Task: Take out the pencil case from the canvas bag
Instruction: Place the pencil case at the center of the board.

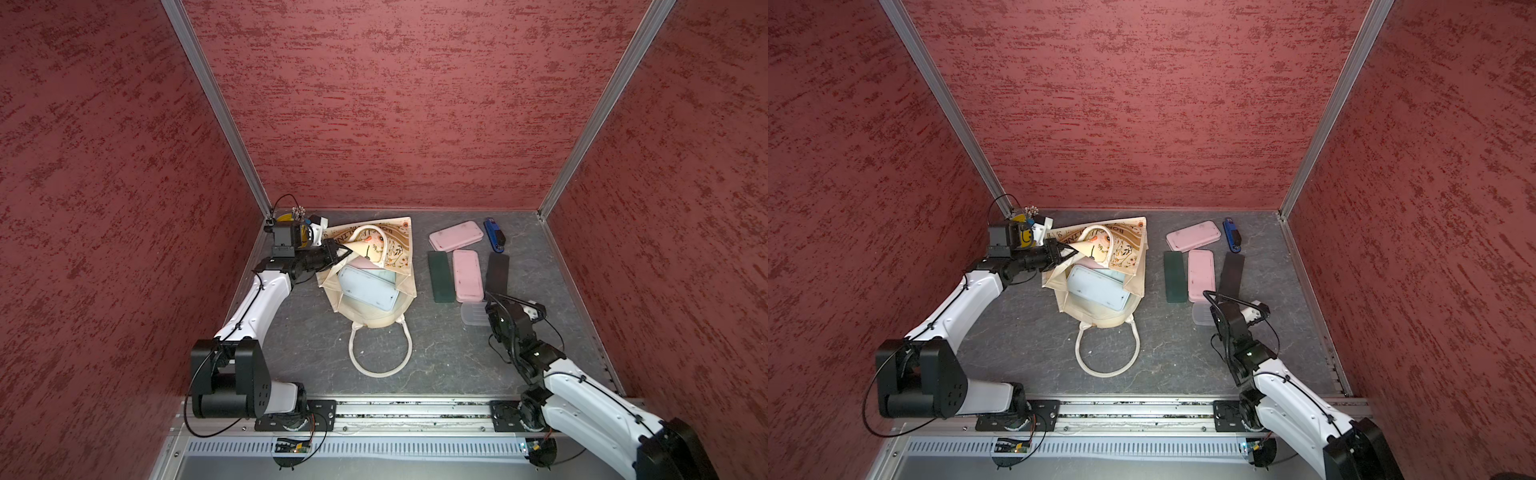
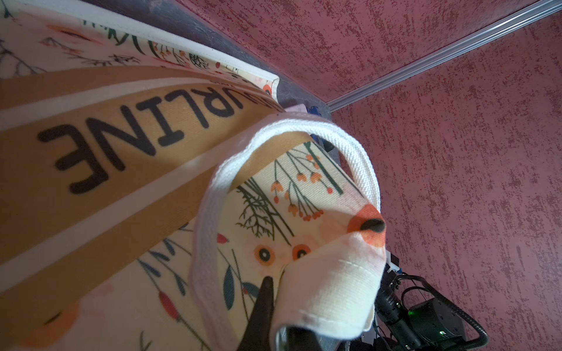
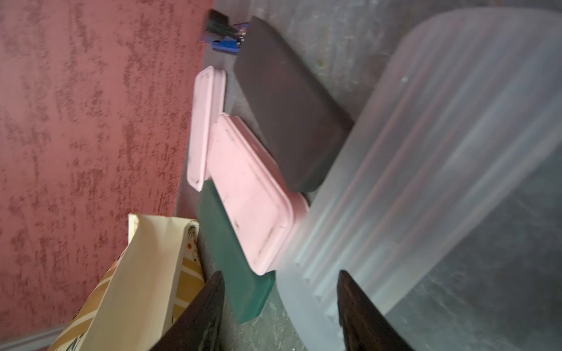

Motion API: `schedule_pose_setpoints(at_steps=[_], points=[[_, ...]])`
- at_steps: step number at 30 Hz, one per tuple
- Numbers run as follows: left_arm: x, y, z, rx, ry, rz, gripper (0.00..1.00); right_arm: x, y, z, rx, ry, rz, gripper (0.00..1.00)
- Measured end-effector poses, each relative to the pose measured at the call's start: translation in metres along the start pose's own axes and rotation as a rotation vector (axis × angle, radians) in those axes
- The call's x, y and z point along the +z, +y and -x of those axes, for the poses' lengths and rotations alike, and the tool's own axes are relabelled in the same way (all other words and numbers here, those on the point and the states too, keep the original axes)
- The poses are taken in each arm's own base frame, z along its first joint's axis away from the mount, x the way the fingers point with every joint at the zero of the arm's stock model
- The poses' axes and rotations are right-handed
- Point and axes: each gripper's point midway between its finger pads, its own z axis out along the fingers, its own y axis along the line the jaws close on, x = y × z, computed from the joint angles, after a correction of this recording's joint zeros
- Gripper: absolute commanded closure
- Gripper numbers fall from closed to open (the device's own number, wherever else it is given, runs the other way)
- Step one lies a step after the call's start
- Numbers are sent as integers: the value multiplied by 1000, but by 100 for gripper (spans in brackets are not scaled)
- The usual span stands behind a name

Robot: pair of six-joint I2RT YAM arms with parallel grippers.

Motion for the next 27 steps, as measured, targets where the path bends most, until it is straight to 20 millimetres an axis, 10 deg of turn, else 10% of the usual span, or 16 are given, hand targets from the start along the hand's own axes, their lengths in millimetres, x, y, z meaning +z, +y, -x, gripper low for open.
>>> schedule_pose_setpoints(at_steps=[14,21,27], points=[[0,0,0,1,0,1,96,-9,92,-37,-360,182,296,45],[0,1,0,0,0,3,96,-50,182,-94,-665,279,602,43],[0,1,0,-1,0,6,96,-83,211,-149,-926,328,773,40]])
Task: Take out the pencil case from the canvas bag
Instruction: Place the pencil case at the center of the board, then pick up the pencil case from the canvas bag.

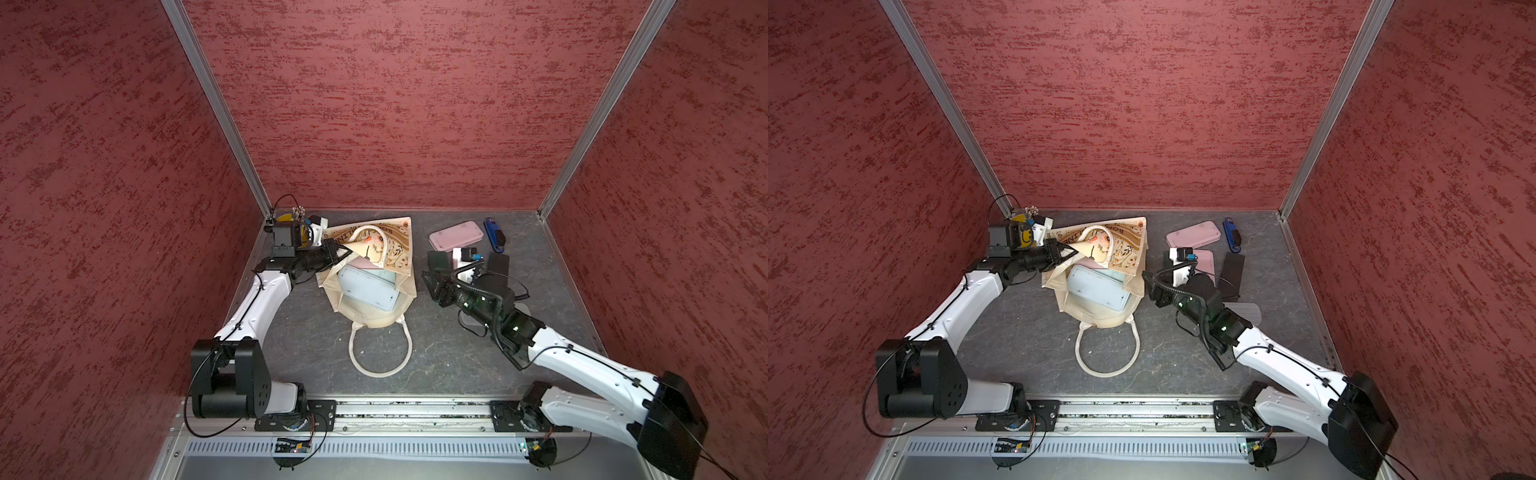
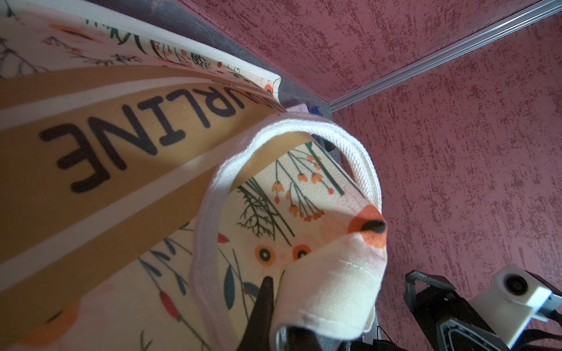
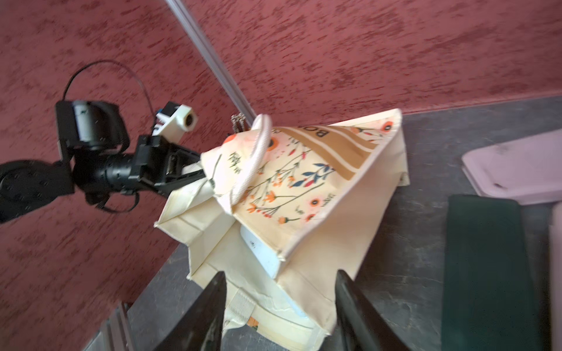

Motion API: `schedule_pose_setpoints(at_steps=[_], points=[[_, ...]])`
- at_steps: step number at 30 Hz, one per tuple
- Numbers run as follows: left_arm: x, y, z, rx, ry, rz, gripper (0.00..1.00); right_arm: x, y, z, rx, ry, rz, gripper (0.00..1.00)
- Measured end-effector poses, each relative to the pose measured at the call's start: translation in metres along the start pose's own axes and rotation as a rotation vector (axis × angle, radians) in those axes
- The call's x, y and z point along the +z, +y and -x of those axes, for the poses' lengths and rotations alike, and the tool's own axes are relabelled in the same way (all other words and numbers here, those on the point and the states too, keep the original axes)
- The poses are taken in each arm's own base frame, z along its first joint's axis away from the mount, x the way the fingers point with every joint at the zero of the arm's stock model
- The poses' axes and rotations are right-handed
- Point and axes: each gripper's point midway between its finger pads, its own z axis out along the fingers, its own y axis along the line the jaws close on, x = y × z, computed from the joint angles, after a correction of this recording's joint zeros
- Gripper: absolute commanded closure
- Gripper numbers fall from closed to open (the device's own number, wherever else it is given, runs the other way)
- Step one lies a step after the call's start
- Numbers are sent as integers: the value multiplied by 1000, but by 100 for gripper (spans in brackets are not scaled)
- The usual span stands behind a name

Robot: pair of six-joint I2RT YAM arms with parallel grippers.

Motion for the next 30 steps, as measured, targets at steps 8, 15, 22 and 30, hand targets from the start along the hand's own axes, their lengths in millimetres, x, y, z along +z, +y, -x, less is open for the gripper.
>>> schedule_pose_setpoints(at_steps=[8,15,22,30], points=[[0,1,0,-1,-1,4,96,31,62,-50,-311,149,130,36],[0,0,1,0,-2,4,96,59,75,-88,-477,266,140,30],[0,1,0,-1,-1,4,96,101,59,-115,-571,365,19,8],[0,1,0,-2,-2,6,96,126,28,-137,-662,437,-129,1]])
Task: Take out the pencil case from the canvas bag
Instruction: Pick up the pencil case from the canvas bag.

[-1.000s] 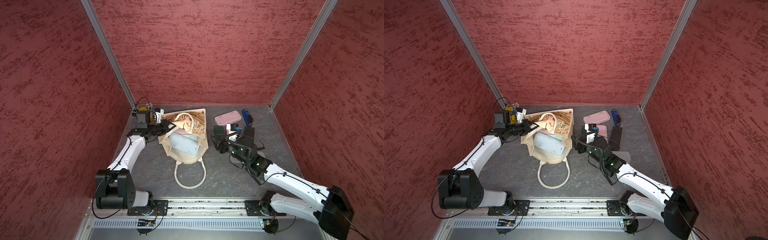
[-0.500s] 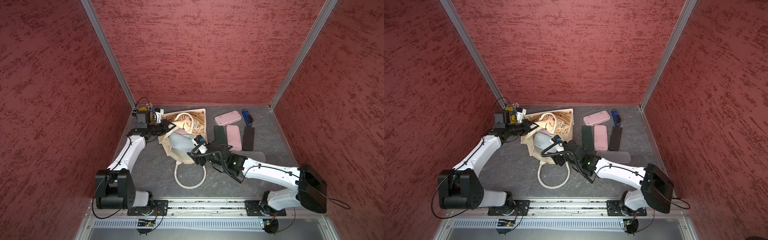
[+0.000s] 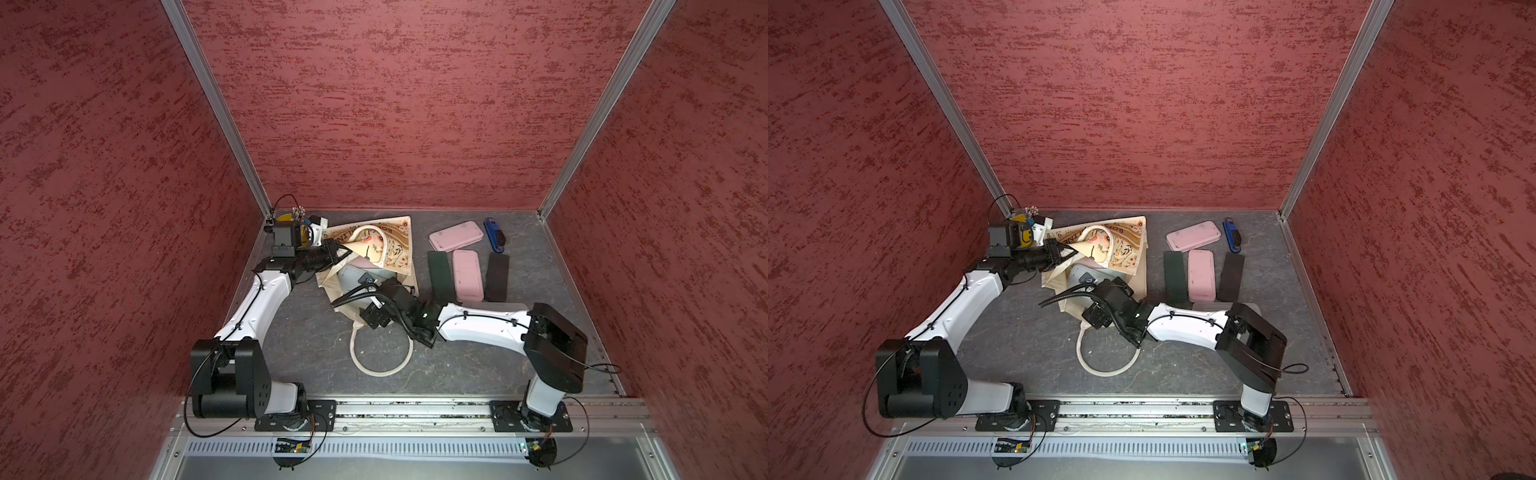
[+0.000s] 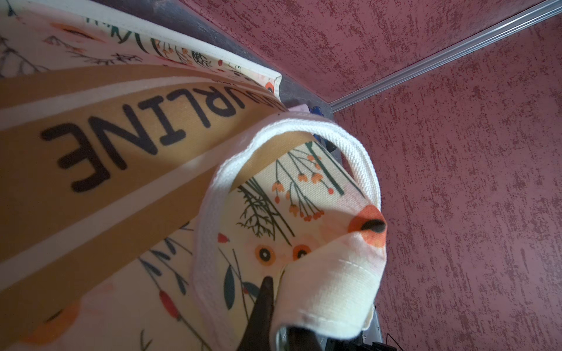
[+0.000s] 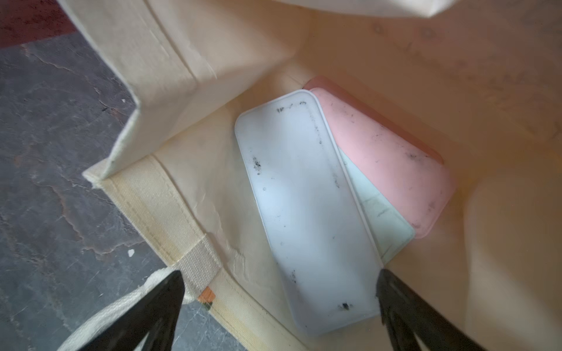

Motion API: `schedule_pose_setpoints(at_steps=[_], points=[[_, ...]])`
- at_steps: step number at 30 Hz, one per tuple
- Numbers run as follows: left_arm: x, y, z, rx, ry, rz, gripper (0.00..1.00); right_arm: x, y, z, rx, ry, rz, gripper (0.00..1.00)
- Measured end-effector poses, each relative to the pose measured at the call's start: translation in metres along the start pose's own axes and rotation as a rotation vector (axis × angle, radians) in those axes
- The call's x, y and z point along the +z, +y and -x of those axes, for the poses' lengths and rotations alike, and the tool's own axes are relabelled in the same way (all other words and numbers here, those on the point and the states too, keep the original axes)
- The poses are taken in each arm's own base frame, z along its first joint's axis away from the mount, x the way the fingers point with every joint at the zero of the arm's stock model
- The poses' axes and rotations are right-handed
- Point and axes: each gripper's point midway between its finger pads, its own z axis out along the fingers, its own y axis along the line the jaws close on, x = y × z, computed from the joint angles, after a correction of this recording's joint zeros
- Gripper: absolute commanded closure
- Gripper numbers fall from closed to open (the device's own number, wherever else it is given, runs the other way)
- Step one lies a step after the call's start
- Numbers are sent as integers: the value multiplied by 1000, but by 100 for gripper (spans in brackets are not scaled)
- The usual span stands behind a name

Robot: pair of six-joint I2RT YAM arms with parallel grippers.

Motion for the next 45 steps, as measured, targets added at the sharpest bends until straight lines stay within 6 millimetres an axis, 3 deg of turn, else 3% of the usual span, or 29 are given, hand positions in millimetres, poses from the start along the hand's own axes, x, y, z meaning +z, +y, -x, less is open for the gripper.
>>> schedule_pose_setpoints(at_steps=[10,18,27,41,45], points=[[0,1,1,-1,-3,7,96,35,-9,-26,-63,108,-71,1],[0,3,1,-2,-6,12,96,59,-21,-26,-80,139,-145,1],[0,2,1,-2,-4,9,97,65,-27,-22,-18,119,-181,1],[0,1,2,2,-8,3,97,85,-51,-49,-18,163,-291,1],[0,1,2,2,-8,3,97,93,-57,-47,-32,169,-289,1]])
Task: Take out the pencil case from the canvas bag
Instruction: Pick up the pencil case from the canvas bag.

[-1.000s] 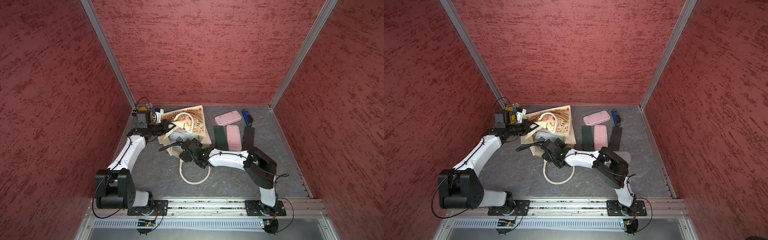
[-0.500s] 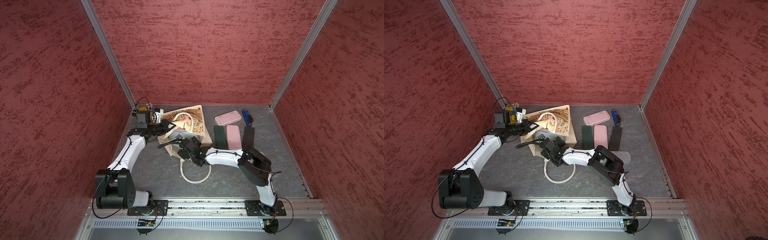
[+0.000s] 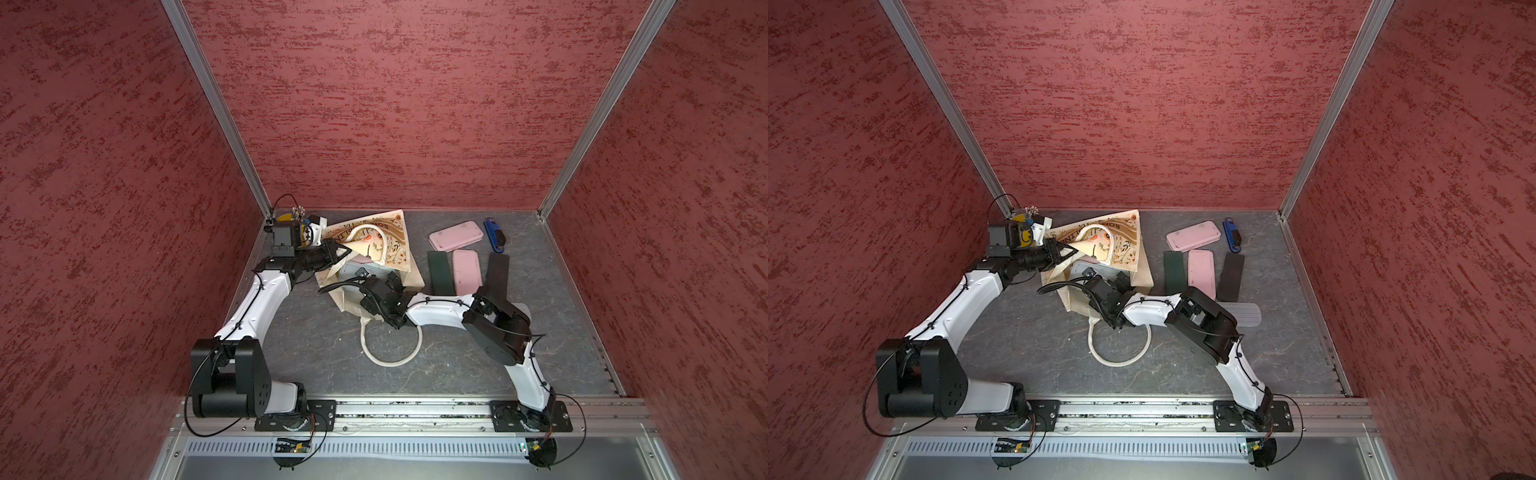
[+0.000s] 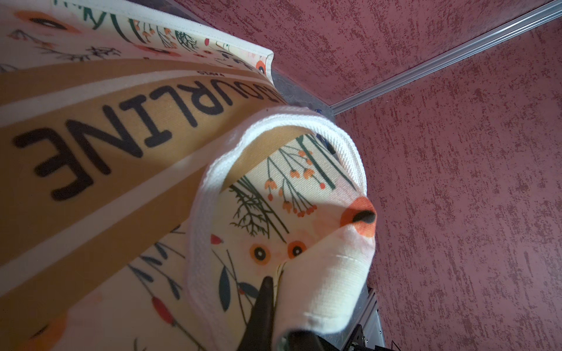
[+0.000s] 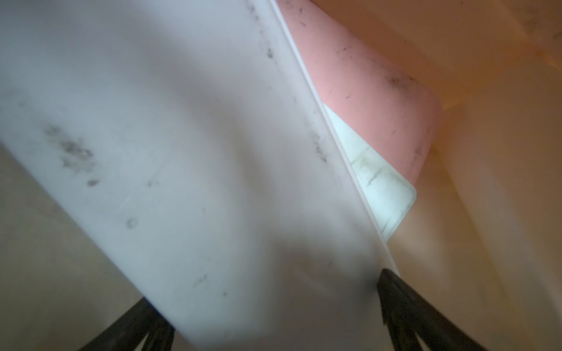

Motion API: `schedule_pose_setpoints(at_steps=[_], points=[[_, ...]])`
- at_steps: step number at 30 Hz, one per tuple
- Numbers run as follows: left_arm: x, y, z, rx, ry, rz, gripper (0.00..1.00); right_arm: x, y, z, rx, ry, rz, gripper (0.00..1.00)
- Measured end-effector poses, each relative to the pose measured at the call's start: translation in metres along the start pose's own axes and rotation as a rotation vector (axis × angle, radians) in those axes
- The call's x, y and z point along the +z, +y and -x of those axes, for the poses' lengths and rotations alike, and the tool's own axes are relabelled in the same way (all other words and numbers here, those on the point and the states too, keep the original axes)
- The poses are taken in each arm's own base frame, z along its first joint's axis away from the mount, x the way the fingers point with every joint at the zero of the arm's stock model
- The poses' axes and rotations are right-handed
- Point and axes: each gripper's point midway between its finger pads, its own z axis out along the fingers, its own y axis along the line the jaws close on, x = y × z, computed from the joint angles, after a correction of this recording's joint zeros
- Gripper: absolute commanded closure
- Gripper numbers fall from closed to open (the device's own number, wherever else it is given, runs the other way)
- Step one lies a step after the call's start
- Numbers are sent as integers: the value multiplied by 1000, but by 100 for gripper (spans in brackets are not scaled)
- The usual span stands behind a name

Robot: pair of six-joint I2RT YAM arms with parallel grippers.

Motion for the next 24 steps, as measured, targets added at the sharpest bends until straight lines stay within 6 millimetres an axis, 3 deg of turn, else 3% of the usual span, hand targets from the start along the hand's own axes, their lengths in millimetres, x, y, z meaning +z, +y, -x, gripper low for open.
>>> schedule_pose_setpoints(at_steps=[9,15,24], points=[[0,0,0,0,0,0,97,13,6,0,-25,8,68,6],[0,0,0,0,0,0,97,9,6,1,-26,-2,77,22],[0,0,0,0,-1,-1,97,-23,1,8,-8,-41,140,51]])
